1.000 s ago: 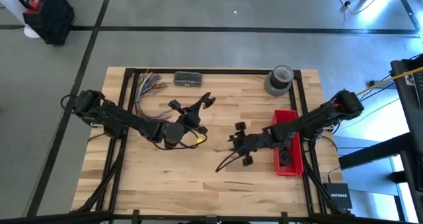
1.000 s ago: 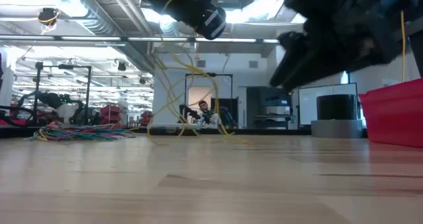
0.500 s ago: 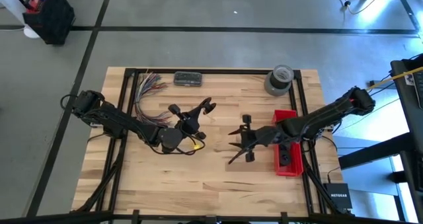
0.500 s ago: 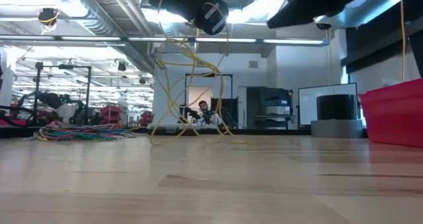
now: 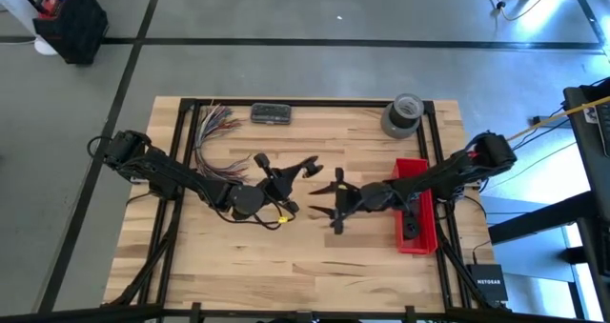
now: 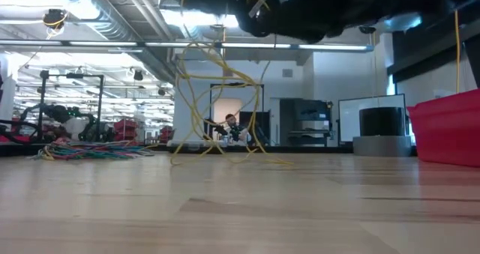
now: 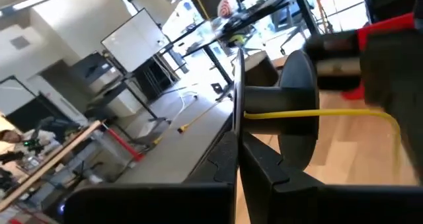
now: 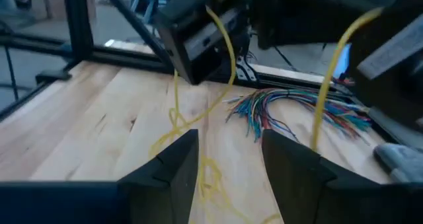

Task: Coil cords
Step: Coil the yellow wire onto the black spool

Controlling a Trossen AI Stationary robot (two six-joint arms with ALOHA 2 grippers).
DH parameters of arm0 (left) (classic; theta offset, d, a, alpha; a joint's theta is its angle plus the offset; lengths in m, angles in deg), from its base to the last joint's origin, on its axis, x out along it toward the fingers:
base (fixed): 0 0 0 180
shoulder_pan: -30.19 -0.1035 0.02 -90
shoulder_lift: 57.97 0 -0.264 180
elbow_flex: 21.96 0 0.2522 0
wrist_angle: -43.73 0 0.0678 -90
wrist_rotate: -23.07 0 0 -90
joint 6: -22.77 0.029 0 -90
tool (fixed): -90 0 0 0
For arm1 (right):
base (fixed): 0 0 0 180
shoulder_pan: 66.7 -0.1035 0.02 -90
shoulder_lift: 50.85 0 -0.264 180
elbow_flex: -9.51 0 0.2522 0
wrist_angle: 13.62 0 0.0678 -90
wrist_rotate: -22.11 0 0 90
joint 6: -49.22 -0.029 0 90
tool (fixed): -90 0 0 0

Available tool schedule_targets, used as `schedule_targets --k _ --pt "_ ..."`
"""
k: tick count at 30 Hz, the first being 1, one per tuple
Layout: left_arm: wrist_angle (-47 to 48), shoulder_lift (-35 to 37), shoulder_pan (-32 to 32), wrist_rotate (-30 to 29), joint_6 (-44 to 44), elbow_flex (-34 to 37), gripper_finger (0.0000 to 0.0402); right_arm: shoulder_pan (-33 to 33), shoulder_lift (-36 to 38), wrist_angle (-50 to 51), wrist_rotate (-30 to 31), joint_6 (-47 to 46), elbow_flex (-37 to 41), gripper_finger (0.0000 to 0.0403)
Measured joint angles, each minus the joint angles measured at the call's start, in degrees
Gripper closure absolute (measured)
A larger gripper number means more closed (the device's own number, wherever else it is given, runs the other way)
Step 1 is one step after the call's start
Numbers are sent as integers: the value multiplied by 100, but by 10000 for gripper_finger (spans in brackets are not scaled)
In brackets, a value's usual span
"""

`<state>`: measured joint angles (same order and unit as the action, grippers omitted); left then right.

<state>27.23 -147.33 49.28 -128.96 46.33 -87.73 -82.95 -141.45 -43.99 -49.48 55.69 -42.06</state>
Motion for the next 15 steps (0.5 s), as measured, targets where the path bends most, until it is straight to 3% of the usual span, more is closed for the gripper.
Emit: schedule_targets --k 5,10,15 --pt "60 0 -98 -669 -174 0 400 64 -326 -401 2 -367 -76 233" --pt "130 -61 -320 -724 -474 0 400 62 -565 -582 21 -770 -80 233" --pt "178 -140 -269 -656 -244 4 400 13 -214 -253 1040 -212 -76 233"
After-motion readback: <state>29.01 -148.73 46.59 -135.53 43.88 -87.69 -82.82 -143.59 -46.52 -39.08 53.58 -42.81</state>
